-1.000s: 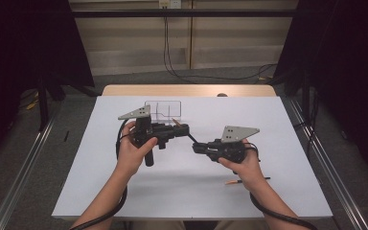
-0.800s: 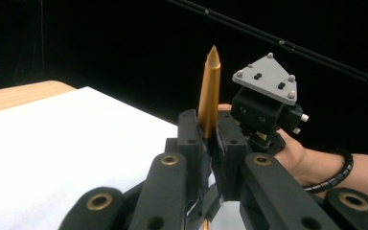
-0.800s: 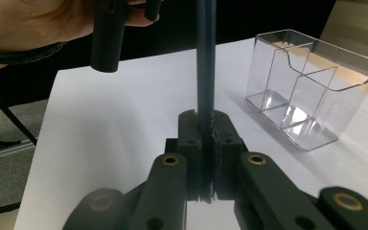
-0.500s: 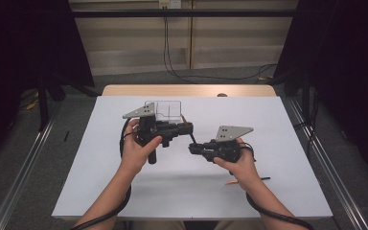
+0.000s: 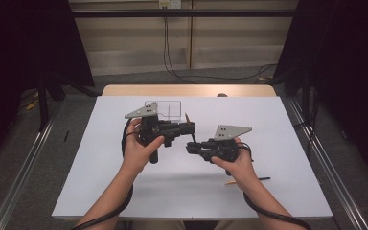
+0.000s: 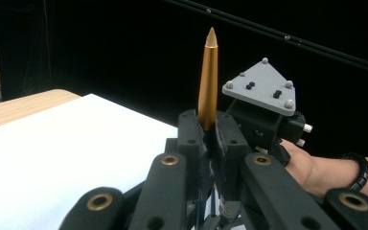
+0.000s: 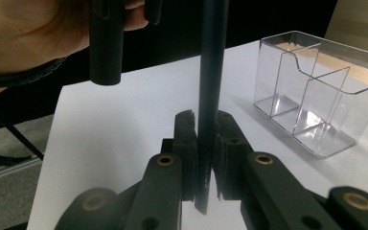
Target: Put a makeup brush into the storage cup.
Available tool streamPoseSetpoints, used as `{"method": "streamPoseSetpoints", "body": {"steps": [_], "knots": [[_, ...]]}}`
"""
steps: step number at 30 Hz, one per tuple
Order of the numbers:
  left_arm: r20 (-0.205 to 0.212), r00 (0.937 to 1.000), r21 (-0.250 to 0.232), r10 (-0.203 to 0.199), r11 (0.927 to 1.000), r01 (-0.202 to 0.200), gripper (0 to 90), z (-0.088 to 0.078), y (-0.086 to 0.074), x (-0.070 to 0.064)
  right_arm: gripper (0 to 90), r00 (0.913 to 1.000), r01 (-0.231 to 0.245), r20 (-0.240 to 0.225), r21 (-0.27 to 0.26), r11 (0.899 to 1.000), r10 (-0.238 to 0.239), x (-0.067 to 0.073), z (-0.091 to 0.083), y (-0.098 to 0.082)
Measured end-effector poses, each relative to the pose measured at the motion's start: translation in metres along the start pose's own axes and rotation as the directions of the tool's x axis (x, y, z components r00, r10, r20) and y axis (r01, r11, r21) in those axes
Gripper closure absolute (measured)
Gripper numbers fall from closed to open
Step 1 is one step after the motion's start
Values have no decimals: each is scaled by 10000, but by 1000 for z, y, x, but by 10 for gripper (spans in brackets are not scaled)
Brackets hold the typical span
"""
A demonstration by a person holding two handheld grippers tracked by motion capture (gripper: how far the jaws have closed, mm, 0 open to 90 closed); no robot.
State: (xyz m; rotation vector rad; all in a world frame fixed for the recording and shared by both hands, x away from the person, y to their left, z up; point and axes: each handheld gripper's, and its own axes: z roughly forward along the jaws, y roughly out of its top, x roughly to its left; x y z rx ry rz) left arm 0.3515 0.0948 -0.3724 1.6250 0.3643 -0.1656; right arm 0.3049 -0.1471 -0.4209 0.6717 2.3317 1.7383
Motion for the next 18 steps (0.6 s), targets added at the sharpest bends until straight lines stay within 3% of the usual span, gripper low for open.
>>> {"method": "streamPoseSetpoints", "body": {"steps": [5, 7, 8, 10, 12, 13, 16, 18], "knots": [[-46, 10000, 60, 68, 10000, -67, 836, 1, 1, 0, 792, 10000, 66, 10, -27, 10000, -66, 1, 0, 0], [-68, 9999, 107, 98, 9999, -97, 835, 1, 1, 0, 742, 10000, 70, 25, -61, 10000, -70, 1, 0, 0], [-92, 9999, 166, 117, 9998, -116, 835, 0, 2, 0, 678, 9999, 150, 48, -21, 9999, -149, 2, 0, 1], [-117, 9999, 170, 120, 9998, -118, 836, 0, 2, 0, 636, 9999, 138, 37, -4, 9999, -138, 2, 0, 1], [-125, 9998, 242, 148, 9996, -145, 835, -3, 3, 1, 494, 9997, 237, 54, 97, 9997, -237, 2, -2, 2], [-125, 9998, 242, 148, 9996, -145, 835, -3, 3, 1, 494, 9997, 237, 54, 97, 9997, -237, 2, -2, 2], [-237, 9995, 281, 185, 9994, -178, 835, -6, 3, 1, 343, 10000, -1, 31, 164, 9999, 1, 0, -7, 3], [-300, 9993, 300, 224, 9993, -215, 835, -7, 4, 1, 317, 10000, -41, 25, 155, 9999, 41, -1, -8, 3]]}}
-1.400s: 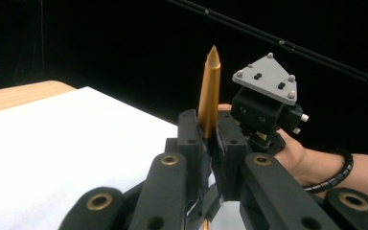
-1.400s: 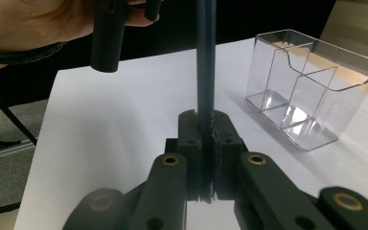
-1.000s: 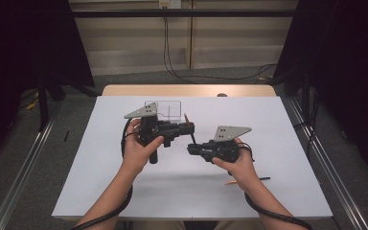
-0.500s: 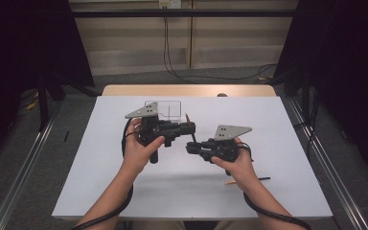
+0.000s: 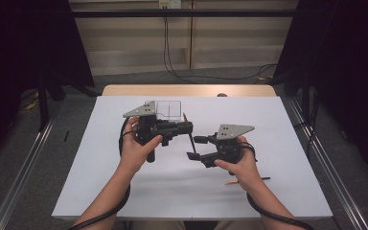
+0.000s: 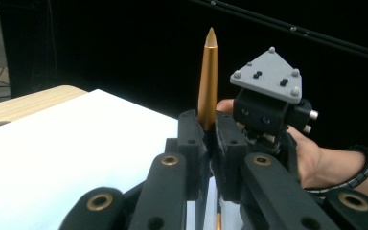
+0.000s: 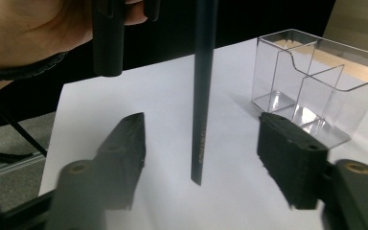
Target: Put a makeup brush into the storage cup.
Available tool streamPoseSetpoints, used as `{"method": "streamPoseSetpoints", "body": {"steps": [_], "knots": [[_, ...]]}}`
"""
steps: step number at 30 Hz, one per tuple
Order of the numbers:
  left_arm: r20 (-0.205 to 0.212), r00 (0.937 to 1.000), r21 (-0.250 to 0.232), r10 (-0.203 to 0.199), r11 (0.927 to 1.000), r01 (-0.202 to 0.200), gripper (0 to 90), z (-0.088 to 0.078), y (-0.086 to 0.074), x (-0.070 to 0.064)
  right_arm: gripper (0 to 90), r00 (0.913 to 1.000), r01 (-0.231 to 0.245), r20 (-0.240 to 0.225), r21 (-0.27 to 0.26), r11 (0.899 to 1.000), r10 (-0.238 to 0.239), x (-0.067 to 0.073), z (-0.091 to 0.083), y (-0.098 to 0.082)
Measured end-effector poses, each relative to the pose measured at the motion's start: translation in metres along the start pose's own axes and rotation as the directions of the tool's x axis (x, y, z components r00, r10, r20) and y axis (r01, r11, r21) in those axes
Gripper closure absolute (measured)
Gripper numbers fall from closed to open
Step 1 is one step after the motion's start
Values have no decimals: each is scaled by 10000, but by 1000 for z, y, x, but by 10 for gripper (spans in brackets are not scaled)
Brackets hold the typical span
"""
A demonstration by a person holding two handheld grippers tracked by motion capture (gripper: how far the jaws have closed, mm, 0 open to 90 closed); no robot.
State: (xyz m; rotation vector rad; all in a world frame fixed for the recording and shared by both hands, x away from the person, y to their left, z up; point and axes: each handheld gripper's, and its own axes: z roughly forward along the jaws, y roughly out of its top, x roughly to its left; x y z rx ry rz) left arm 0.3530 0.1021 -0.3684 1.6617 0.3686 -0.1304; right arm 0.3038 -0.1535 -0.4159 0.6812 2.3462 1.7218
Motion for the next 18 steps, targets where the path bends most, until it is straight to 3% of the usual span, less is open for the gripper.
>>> {"method": "streamPoseSetpoints", "body": {"steps": [3, 4, 18], "knots": [[-73, 10000, 75, 38, 10000, -37, 835, -2, 1, 1, 256, 9999, 5, 170, 30, 10000, -5, -1, -4, 1], [-104, 9999, 72, 56, 10000, -55, 835, -2, 1, 1, 196, 9994, 62, 335, 193, 9998, -69, -1, -6, 0], [-341, 9994, 98, 108, 9999, -104, 835, -8, 3, 2, 78, 9977, -251, 626, 93, 9996, 245, -6, -23, -7]]}}
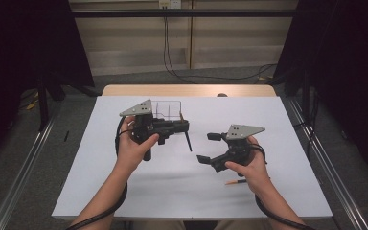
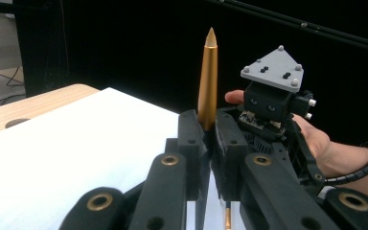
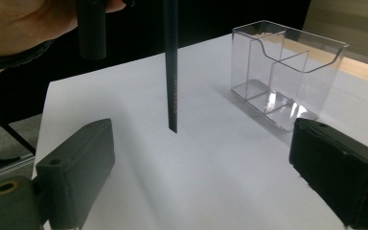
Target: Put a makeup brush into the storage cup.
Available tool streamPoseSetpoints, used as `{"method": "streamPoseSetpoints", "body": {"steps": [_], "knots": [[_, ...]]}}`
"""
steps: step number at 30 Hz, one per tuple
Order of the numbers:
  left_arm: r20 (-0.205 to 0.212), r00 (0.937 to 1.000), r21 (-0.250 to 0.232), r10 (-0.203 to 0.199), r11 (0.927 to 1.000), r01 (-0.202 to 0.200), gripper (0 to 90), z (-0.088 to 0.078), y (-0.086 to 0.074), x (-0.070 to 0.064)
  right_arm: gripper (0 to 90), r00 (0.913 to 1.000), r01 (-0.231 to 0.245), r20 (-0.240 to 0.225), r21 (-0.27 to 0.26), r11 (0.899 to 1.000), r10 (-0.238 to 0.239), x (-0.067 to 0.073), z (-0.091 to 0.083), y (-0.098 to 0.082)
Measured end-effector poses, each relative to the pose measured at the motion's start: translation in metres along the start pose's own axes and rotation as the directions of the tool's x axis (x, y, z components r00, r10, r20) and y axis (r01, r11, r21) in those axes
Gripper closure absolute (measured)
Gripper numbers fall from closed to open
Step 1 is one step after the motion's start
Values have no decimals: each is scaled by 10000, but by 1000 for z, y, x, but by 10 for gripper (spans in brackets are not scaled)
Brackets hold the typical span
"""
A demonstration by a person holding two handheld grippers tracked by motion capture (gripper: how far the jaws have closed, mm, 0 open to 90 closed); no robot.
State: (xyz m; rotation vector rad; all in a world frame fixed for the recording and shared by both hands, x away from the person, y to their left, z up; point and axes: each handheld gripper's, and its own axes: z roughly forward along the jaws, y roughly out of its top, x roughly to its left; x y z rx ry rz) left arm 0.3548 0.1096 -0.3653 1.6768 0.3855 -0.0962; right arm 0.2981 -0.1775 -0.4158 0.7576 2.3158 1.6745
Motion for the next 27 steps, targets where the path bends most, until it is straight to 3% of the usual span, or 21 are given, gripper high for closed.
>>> {"method": "streamPoseSetpoints", "body": {"steps": [13, 20, 27], "knots": [[-107, 9999, 102, 48, 9999, -47, 835, -3, -1, 1, 37, 9996, -158, 236, -332, 9993, 166, -7, -27, -10], [-182, 9998, 82, 95, 9999, -94, 835, -5, -1, 1, 29, 9993, 41, 377, -259, 9997, -31, -9, -43, -19], [-218, 9998, 13, 37, 10000, -36, 835, -8, -1, 2, 28, 9981, -139, 592, -383, 9992, 162, -12, -57, -27]]}}
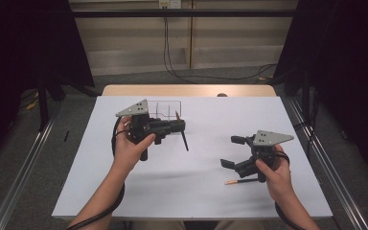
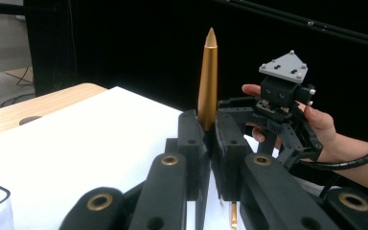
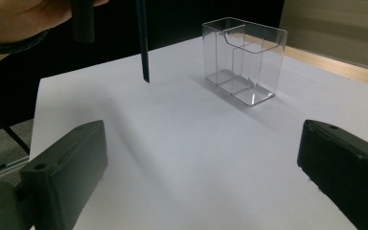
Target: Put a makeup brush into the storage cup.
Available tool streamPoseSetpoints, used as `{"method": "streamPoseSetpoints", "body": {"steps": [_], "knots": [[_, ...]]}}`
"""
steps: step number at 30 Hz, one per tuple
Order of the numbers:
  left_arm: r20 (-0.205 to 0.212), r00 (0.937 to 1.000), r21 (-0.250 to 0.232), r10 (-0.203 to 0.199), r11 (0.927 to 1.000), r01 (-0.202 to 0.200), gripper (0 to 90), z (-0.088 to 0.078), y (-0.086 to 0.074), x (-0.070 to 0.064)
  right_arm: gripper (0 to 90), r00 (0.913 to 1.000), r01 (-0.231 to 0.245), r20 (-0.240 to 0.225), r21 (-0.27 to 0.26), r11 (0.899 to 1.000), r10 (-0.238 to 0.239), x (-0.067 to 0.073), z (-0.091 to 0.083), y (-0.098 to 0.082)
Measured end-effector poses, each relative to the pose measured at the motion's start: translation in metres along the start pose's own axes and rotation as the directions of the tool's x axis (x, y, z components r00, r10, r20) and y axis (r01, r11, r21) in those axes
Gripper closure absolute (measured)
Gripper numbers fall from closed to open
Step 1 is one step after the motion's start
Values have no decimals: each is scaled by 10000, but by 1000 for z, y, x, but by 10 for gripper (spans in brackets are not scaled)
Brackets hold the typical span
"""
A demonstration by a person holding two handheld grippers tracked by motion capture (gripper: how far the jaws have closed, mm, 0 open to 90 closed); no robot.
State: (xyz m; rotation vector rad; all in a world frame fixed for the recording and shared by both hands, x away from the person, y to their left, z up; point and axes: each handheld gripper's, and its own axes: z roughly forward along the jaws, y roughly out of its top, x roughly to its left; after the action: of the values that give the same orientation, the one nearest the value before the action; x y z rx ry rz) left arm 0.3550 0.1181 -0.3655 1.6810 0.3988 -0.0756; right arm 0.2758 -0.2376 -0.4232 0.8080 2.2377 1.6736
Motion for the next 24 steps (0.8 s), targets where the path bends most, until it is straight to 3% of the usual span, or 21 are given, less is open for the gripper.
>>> {"method": "streamPoseSetpoints", "body": {"steps": [24], "knots": [[-189, 9998, 99, 12, 10000, -10, 835, -4, 0, 3, 28, 9985, -63, 547, -437, 9990, 87, -3, -46, -21]]}}
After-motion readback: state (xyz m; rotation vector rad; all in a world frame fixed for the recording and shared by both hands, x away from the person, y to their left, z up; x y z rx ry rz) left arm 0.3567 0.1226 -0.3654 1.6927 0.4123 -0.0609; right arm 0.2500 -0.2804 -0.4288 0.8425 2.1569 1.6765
